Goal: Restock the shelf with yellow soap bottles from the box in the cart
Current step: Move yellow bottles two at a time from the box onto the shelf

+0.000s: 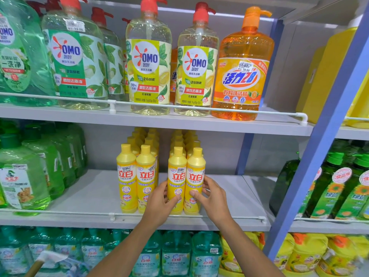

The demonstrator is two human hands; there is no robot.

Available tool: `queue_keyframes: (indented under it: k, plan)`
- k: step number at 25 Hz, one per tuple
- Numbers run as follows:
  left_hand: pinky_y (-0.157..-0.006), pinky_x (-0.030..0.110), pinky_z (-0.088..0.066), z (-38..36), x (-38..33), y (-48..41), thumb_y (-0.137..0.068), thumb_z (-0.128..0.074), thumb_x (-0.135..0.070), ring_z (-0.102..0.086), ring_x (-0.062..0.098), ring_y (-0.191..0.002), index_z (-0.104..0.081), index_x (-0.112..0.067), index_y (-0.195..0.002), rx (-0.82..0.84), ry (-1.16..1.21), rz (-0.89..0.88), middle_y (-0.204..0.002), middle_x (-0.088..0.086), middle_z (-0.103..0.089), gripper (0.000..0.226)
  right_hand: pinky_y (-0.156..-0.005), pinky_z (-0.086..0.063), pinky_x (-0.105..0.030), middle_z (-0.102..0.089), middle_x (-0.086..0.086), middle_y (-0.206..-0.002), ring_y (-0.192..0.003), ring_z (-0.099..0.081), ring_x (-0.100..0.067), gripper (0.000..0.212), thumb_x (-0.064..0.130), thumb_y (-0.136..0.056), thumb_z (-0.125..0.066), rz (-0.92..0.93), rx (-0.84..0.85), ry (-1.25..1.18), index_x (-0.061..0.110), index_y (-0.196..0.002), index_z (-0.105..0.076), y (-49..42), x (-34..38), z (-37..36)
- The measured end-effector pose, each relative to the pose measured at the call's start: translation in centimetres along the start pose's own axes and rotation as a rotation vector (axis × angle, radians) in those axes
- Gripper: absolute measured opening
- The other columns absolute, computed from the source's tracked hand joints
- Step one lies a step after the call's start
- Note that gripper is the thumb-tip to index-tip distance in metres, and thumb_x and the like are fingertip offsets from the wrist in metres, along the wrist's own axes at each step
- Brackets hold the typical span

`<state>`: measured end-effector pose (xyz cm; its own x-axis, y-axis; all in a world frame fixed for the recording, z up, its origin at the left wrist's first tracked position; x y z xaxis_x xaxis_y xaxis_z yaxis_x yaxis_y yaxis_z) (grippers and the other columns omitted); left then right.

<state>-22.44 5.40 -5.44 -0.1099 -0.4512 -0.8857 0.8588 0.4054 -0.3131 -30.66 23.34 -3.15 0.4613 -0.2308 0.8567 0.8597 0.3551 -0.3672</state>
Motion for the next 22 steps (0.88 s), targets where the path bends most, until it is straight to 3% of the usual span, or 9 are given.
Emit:
queue_keyframes:
  k: [3,10,16,22]
  plan:
    - [-0.073,0.008,-0.053,0.1,-0.4,0.3,-0.083,-0.082,-0.025,-0.063,-0.011,-0.1,-0.056,-0.025,-0.128,-0.03,0.009,0.012,-0.112,-0.019,-0.067,0.051,-0.089,-0.047,-0.004,-0.065,0.012,-0.129,-0.113,-0.061,0.006,0.062,0.031,-0.084,-0.082,0.007,0.004,0.005,0.025,-0.14,-0.056,0.3,-0.2,-0.2]
    - [-0.071,0.013,-0.056,0.2,0.1,0.5,-0.079,-0.085,-0.028,-0.068,0.001,-0.094,-0.063,-0.019,-0.118,-0.107,0.051,0.059,-0.105,-0.013,-0.071,0.046,-0.096,-0.058,-0.03,-0.07,0.009,-0.12,-0.106,-0.067,-0.003,0.058,0.033,-0.078,-0.087,-0.042,-0.055,0.012,0.025,-0.128,-0.06,0.8,-1.7,-0.9]
    - [-0.072,0.011,-0.054,0.1,-0.4,1.1,-0.079,-0.086,-0.024,-0.066,-0.007,-0.094,-0.062,-0.024,-0.122,-0.113,0.061,0.048,-0.106,-0.018,-0.07,0.049,-0.096,-0.058,-0.029,-0.071,0.008,-0.119,-0.106,-0.068,-0.004,0.058,0.033,-0.078,-0.087,-0.039,-0.055,0.021,0.023,-0.129,-0.061,0.9,-1.7,-0.9]
    - [-0.085,0.026,-0.06,-0.5,0.5,1.7,-0.074,-0.089,-0.017,-0.068,-0.005,-0.094,-0.065,-0.015,-0.117,-0.203,0.095,0.078,-0.105,-0.011,-0.072,0.049,-0.095,-0.055,-0.023,-0.072,0.01,-0.118,-0.105,-0.068,-0.001,0.055,0.035,-0.08,-0.085,-0.023,-0.045,0.042,0.024,-0.13,-0.065,1.0,-1.5,-1.0]
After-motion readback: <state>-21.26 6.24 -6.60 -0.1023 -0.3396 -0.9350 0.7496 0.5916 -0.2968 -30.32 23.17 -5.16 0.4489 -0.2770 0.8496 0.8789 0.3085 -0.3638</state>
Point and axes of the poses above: each hand's wrist, its own y-axis away from the middle knuckle, its own z-axis out of the back of the hand, x = y × z, the point moved 5 cm from there along -y, towards the middle knuckle
